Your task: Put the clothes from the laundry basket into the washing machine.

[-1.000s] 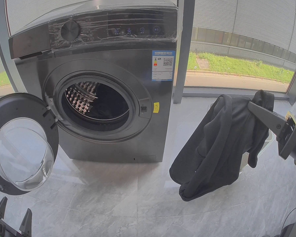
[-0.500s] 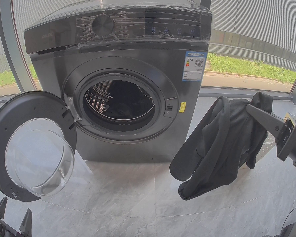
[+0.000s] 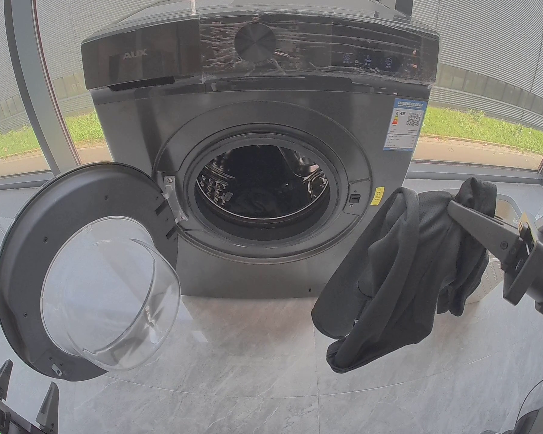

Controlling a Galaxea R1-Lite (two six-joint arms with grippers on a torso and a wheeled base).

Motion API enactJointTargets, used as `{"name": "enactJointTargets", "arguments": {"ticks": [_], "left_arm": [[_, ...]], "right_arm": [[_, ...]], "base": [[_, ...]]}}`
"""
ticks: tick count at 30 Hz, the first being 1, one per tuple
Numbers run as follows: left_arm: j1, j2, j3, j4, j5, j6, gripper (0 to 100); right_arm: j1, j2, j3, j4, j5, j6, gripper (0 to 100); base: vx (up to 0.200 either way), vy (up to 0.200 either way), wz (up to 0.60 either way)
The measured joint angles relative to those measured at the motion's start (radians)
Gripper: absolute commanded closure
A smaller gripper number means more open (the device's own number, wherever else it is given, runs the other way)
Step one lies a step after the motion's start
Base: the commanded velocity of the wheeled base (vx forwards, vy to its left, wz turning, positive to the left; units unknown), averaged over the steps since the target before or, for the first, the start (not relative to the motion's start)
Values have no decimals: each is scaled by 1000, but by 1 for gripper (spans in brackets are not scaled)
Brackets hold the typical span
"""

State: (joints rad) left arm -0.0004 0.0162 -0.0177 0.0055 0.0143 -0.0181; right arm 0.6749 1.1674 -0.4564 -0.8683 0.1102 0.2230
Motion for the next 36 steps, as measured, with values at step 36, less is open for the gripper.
{"name": "enactJointTargets", "arguments": {"ticks": [36], "left_arm": [[0, 0, 0, -11, -68, 79, 0]], "right_arm": [[71, 401, -185, -184, -237, 21, 100]], "base": [[0, 0, 0]]}}
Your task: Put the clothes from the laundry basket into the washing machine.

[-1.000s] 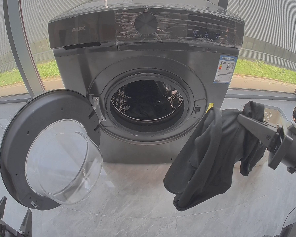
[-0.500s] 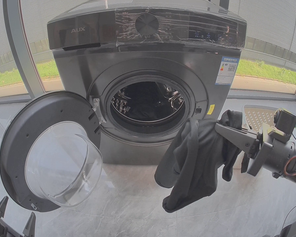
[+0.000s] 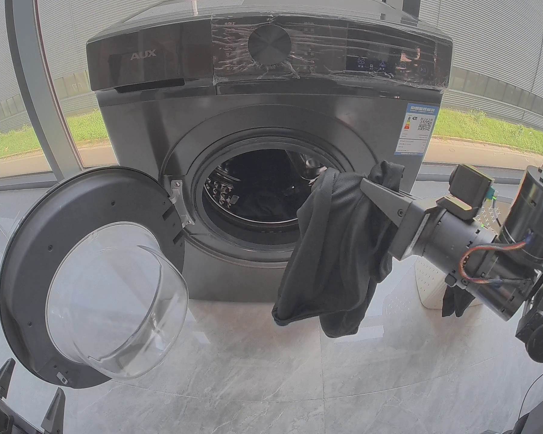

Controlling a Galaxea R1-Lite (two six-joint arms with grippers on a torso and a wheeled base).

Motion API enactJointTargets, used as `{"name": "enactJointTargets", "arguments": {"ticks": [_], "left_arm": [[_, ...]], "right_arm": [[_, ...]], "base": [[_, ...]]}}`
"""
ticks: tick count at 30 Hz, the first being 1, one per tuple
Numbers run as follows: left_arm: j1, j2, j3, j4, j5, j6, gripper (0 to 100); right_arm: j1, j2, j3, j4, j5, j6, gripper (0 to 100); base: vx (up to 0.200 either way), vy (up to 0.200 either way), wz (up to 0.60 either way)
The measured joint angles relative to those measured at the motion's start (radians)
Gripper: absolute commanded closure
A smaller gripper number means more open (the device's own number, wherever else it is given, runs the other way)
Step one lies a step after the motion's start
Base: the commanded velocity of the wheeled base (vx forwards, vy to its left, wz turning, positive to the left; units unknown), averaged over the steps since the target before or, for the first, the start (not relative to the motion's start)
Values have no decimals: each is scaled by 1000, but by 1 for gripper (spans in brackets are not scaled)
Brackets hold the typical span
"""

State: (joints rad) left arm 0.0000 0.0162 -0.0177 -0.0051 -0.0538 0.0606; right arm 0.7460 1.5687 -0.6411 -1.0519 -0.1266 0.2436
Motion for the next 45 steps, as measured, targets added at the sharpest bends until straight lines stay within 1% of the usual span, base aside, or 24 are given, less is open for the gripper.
{"name": "enactJointTargets", "arguments": {"ticks": [2, 6, 9, 11, 13, 17, 19, 22, 23, 25, 31, 35, 40, 45], "left_arm": [[0, 0, 0, -1, 0, -3, 0], [2, 0, -10, -36, 1, -19, 0], [3, 10, -75, -47, -2, -30, 0], [0, 27, -141, -41, -18, -34, 0], [-4, 68, -233, -25, -62, -35, 0], [-12, 191, -367, -14, -178, -26, 0], [-19, 275, -408, -29, -230, -18, 0], [-43, 400, -431, -74, -279, -8, 0], [-60, 449, -434, -98, -291, -5, 0], [-105, 541, -436, -145, -299, 0, 0], [-303, 841, -411, -304, -290, 17, 0], [-401, 1035, -397, -442, -292, 22, 0], [-476, 1278, -387, -625, -326, 23, 0], [-512, 1481, -399, -763, -354, 23, 0]], "right_arm": [[-2, 22, -18, 3, -16, 0, 100], [-9, 51, -34, 4, -28, -1, 100], [-10, 65, -40, 2, -32, -1, 100], [-10, 71, -45, 1, -34, -1, 100], [-4, 79, -54, -1, -34, 0, 100], [8, 97, -75, -4, -29, 6, 100], [12, 110, -88, -6, -20, 12, 100], [14, 128, -112, -7, -8, 26, 100], [14, 134, -121, -7, -4, 30, 100], [14, 146, -139, -6, 4, 38, 100], [17, 177, -191, -4, 20, 55, 100], [20, 192, -224, -3, 26, 62, 100], [22, 207, -261, -1, 30, 68, 100], [26, 222, -285, -1, 32, 71, 100]], "base": [[0, 0, 0], [0, 0, 0], [0, 0, 0], [0, 0, 0], [0, 0, 0], [0, 0, 0], [0, 0, 0], [0, 0, 0], [0, 0, 0], [0, 0, 0], [0, 0, 0], [0, 0, 0], [0, 0, 0], [0, 0, 0]]}}
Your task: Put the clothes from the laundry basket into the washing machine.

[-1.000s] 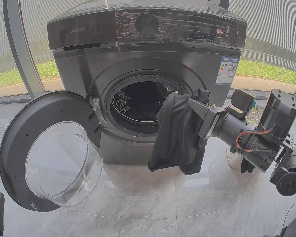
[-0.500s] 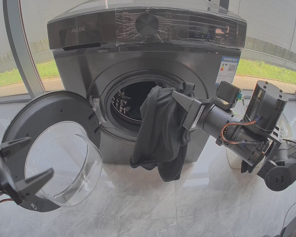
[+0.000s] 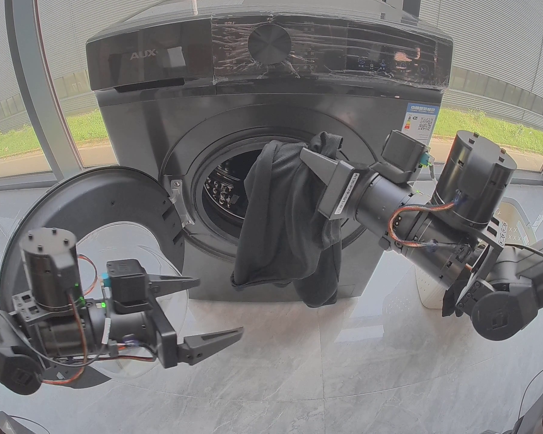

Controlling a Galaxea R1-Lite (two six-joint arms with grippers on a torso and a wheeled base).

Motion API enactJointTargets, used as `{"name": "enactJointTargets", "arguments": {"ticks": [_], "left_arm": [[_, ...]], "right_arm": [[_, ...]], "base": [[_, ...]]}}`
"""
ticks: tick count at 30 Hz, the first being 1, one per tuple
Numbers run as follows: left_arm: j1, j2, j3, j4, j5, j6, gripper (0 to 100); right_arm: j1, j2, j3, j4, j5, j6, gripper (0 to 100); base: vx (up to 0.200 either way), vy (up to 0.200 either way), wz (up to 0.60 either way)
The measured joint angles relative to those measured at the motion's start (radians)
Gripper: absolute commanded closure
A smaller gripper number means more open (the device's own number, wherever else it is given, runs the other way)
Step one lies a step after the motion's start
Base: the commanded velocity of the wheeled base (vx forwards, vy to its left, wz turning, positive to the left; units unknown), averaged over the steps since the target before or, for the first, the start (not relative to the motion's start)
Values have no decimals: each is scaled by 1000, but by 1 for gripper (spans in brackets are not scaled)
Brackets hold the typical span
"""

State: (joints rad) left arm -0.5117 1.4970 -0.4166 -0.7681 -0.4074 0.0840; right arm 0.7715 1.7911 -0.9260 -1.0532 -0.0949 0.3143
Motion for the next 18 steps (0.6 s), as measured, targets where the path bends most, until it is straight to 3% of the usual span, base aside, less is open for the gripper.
{"name": "enactJointTargets", "arguments": {"ticks": [8, 14, 15, 18], "left_arm": [[-18, 239, -99, -90, -16, 0, 0], [-23, 372, -163, -233, 29, 0, 0], [-24, 394, -172, -269, 46, 0, 100], [-25, 454, -198, -344, 106, 0, 100]], "right_arm": [[17, 18, -14, -7, 0, 1, 100], [25, 23, -9, -11, 0, 2, 100], [26, 23, -7, -11, -1, 2, 100], [29, 23, 2, -13, -1, 1, 100]], "base": [[0, 0, 0], [0, 0, 0], [0, 0, 0], [0, 0, 0]]}}
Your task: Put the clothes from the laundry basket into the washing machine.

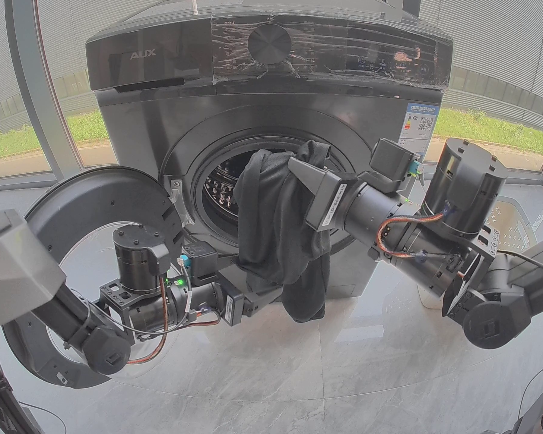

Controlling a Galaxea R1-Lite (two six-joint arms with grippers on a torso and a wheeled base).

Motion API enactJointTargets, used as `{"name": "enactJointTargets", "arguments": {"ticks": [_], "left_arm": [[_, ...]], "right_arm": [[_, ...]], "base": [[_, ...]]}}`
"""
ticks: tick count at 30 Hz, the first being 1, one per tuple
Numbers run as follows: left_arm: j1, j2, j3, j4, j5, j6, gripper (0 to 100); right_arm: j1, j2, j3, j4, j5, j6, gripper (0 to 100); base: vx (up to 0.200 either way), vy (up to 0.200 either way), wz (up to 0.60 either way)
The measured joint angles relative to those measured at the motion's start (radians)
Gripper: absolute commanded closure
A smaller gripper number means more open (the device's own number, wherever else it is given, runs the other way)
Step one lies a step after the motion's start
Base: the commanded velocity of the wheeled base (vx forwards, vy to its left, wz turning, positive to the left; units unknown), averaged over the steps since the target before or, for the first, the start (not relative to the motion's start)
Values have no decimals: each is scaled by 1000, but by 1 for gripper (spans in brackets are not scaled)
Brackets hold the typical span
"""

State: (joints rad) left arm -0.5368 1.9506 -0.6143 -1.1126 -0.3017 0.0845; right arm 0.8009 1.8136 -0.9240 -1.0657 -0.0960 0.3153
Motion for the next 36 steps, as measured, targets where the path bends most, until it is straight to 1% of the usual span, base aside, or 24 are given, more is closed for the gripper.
{"name": "enactJointTargets", "arguments": {"ticks": [2, 5, 10, 15, 22, 26, 29, 32, 33, 36], "left_arm": [[0, 29, -13, -33, 25, 0, 100], [4, 57, -25, -60, 37, 0, 100], [10, 82, -36, -98, 39, -3, 100], [9, 86, -38, -164, 38, -16, 100], [-8, 31, 11, -224, 33, -25, 100], [-26, -37, 66, -281, 31, -43, 100], [-47, -96, 106, -334, 33, -65, 100], [-68, -142, 129, -357, 39, -82, 100], [-73, -151, 131, -364, 46, -84, 100], [-90, -174, 126, -381, 76, -97, 100]], "right_arm": [[2, 0, 7, -1, 0, -1, 100], [3, -1, 16, -1, -1, -2, 100], [4, -2, 22, -2, -1, -2, 100], [-2, -4, 29, 0, -1, -1, 100], [-22, -3, 42, 2, 4, -1, 100], [-51, -2, 60, 0, 8, -1, 100], [-84, -1, 86, -4, 11, 0, 100], [-105, -1, 117, -7, 13, 0, 100], [-109, 0, 124, -7, 13, 0, 0], [-112, 0, 141, -8, 13, 0, 0]], "base": [[0, 0, 0], [0, 0, 0], [0, 0, 0], [0, 0, 0], [0, 0, 0], [0, 0, 0], [0, 0, 0], [0, 0, 0], [0, 0, 0], [0, 0, 0]]}}
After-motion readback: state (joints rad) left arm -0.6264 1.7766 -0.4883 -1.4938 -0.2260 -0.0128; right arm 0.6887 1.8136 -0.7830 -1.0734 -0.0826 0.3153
